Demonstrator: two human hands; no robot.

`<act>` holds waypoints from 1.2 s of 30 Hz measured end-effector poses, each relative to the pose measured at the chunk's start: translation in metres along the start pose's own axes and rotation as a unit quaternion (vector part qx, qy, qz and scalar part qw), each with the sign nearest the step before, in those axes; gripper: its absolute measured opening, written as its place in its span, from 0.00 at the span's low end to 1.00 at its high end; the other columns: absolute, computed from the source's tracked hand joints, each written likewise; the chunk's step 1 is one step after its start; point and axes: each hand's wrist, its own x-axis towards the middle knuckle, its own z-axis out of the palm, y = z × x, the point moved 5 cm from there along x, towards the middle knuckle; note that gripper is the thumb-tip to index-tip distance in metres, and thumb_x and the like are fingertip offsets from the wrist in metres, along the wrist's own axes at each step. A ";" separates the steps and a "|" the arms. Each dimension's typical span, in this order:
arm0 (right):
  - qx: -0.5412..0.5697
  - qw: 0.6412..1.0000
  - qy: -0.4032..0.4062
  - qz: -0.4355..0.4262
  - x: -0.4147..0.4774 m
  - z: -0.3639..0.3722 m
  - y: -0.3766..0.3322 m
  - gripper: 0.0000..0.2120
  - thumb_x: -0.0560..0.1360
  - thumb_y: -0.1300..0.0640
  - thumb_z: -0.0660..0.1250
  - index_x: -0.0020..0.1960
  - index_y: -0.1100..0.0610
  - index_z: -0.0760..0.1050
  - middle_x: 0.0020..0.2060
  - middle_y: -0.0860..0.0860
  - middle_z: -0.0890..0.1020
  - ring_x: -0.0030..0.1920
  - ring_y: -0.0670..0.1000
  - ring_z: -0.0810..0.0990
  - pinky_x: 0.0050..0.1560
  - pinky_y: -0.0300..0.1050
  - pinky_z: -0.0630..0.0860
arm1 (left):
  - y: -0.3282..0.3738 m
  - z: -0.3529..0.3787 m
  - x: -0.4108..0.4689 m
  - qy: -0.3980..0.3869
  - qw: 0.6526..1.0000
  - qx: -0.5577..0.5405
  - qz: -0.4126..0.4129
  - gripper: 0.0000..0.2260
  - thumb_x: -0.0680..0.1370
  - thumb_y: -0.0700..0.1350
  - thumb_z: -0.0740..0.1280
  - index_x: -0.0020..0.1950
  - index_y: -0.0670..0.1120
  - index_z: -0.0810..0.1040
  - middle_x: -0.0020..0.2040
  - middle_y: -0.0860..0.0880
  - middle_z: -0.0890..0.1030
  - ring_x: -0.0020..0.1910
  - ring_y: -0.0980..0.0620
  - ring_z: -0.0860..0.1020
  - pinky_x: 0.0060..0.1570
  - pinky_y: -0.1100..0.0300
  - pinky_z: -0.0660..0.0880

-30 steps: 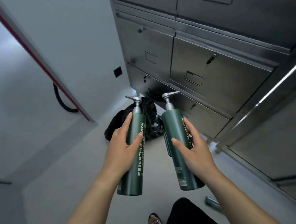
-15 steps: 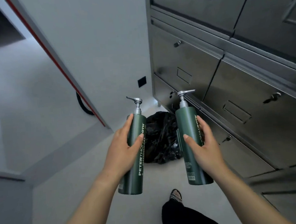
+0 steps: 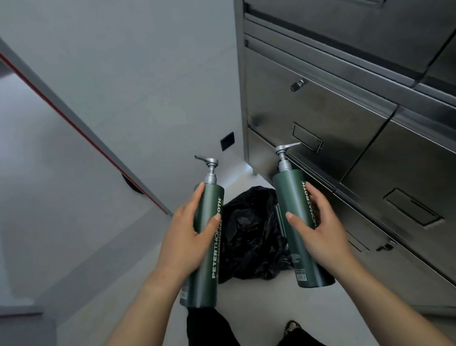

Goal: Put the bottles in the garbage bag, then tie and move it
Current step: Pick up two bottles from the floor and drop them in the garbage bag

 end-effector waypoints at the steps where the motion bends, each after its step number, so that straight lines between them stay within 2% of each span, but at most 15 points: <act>1: -0.004 1.000 0.007 0.005 0.006 0.007 0.001 0.32 0.70 0.49 0.71 0.66 0.30 0.58 0.63 0.35 0.70 0.63 0.40 0.71 0.64 0.48 0.71 | -0.007 -0.001 0.010 -0.009 1.000 -0.006 -0.001 0.30 0.74 0.56 0.65 0.70 0.71 0.53 0.58 0.56 0.71 0.56 0.57 0.72 0.55 0.57 0.69; 6: -0.006 0.997 0.062 0.041 0.047 0.051 -0.004 0.32 0.69 0.46 0.70 0.65 0.28 0.58 0.63 0.37 0.70 0.63 0.45 0.72 0.62 0.55 0.73 | -0.046 -0.009 0.080 -0.051 0.998 -0.018 0.026 0.29 0.74 0.56 0.64 0.70 0.70 0.53 0.58 0.57 0.72 0.55 0.58 0.71 0.54 0.59 0.67; 8: 0.001 0.993 0.088 0.073 0.055 0.077 -0.005 0.32 0.68 0.46 0.71 0.65 0.28 0.58 0.61 0.34 0.70 0.62 0.44 0.72 0.61 0.58 0.73 | -0.066 -0.016 0.102 -0.089 0.995 -0.028 0.033 0.29 0.74 0.55 0.65 0.70 0.70 0.54 0.59 0.57 0.72 0.57 0.58 0.71 0.55 0.59 0.67; 11: 0.015 0.984 0.141 0.105 0.067 0.114 -0.013 0.32 0.69 0.48 0.71 0.67 0.32 0.61 0.56 0.29 0.70 0.58 0.39 0.73 0.62 0.52 0.74 | -0.096 -0.033 0.142 -0.132 0.990 -0.033 0.044 0.30 0.74 0.53 0.66 0.70 0.70 0.55 0.62 0.59 0.71 0.59 0.61 0.70 0.57 0.61 0.66; 14: 0.033 0.969 0.204 0.134 0.080 0.133 -0.017 0.31 0.70 0.50 0.71 0.68 0.35 0.61 0.55 0.29 0.70 0.58 0.42 0.74 0.59 0.43 0.73 | -0.114 -0.031 0.182 -0.179 0.982 0.001 0.068 0.30 0.74 0.54 0.66 0.70 0.71 0.54 0.61 0.56 0.71 0.57 0.62 0.69 0.55 0.61 0.65; 18: 0.036 0.951 0.250 0.177 0.074 0.139 0.004 0.31 0.70 0.50 0.71 0.67 0.34 0.61 0.59 0.38 0.72 0.59 0.45 0.74 0.58 0.44 0.73 | -0.125 -0.008 0.202 -0.245 0.965 0.013 0.090 0.30 0.75 0.54 0.65 0.71 0.69 0.54 0.65 0.54 0.72 0.59 0.62 0.68 0.56 0.61 0.65; 20: 0.035 0.947 0.252 0.196 0.076 0.140 0.017 0.31 0.70 0.51 0.71 0.67 0.34 0.61 0.59 0.40 0.72 0.58 0.46 0.75 0.55 0.40 0.72 | -0.130 0.000 0.211 -0.253 0.962 0.020 0.099 0.30 0.75 0.55 0.65 0.72 0.68 0.54 0.65 0.56 0.71 0.57 0.65 0.67 0.55 0.63 0.64; 22: 0.022 0.951 0.230 0.205 0.086 0.141 0.029 0.31 0.70 0.52 0.71 0.68 0.36 0.61 0.58 0.38 0.72 0.57 0.46 0.75 0.52 0.37 0.71 | -0.134 0.010 0.222 -0.252 0.963 0.031 0.094 0.30 0.74 0.55 0.65 0.71 0.68 0.54 0.64 0.55 0.71 0.55 0.65 0.68 0.54 0.62 0.65; 26: -0.006 0.955 0.203 0.217 0.111 0.140 0.054 0.33 0.71 0.53 0.71 0.70 0.39 0.59 0.64 0.43 0.72 0.60 0.49 0.75 0.60 0.49 0.74 | -0.138 0.041 0.248 -0.276 0.955 0.035 0.104 0.30 0.75 0.54 0.65 0.73 0.64 0.55 0.64 0.52 0.72 0.56 0.58 0.71 0.56 0.59 0.68; 30: -0.015 0.948 0.209 0.241 0.117 0.163 0.081 0.35 0.70 0.51 0.70 0.71 0.38 0.57 0.67 0.42 0.69 0.63 0.48 0.72 0.63 0.48 0.71 | -0.159 0.070 0.264 -0.320 0.939 0.052 0.118 0.30 0.74 0.58 0.64 0.72 0.67 0.52 0.58 0.55 0.72 0.50 0.58 0.73 0.50 0.60 0.69; 34: 0.019 0.928 0.258 0.268 0.118 0.209 0.118 0.36 0.71 0.51 0.71 0.72 0.37 0.55 0.68 0.39 0.68 0.66 0.48 0.70 0.65 0.52 0.71 | -0.190 0.111 0.297 -0.360 0.918 0.071 0.150 0.30 0.75 0.57 0.63 0.73 0.66 0.51 0.53 0.53 0.73 0.46 0.57 0.74 0.44 0.61 0.68; 36: 0.038 0.917 0.276 0.284 0.113 0.235 0.146 0.36 0.71 0.51 0.71 0.72 0.37 0.56 0.67 0.38 0.68 0.65 0.45 0.70 0.65 0.48 0.71 | -0.212 0.136 0.305 -0.371 0.910 0.082 0.165 0.30 0.75 0.57 0.63 0.73 0.65 0.51 0.53 0.52 0.73 0.45 0.57 0.74 0.43 0.62 0.68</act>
